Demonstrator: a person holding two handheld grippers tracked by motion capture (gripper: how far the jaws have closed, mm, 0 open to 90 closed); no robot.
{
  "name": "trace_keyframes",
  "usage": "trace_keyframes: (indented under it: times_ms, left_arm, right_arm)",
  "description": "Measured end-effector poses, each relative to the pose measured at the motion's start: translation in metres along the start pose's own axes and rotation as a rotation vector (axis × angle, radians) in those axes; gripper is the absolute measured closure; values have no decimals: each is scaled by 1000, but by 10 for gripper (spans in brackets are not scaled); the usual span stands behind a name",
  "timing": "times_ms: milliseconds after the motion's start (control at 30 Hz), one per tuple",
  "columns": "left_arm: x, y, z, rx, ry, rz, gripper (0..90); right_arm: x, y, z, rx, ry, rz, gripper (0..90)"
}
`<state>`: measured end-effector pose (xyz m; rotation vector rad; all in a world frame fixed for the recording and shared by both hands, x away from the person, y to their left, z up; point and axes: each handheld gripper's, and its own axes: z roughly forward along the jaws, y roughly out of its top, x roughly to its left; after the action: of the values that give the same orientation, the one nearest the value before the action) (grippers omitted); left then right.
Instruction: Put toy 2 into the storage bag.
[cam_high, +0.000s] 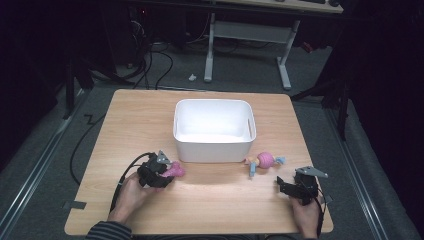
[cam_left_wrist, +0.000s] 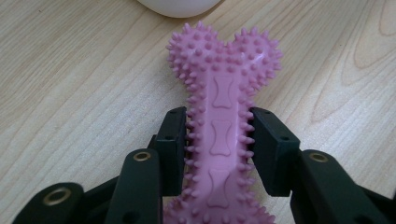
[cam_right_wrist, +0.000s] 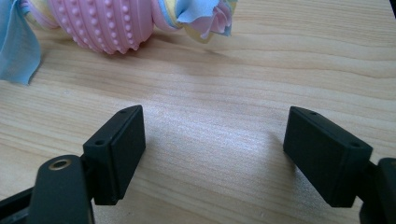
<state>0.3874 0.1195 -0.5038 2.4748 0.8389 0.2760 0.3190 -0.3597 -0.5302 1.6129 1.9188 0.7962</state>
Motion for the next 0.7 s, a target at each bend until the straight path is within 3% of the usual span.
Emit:
trace_keyframes:
  times_ms: [467,700]
  left_arm:
    - [6,-7,-19,-68,-32,-51,594]
    - [8,-9,-36,-149,-5,-66,595]
  right_arm:
    - [0,0,0,2,0,-1,209]
    - [0,0,0,3,0,-1,209]
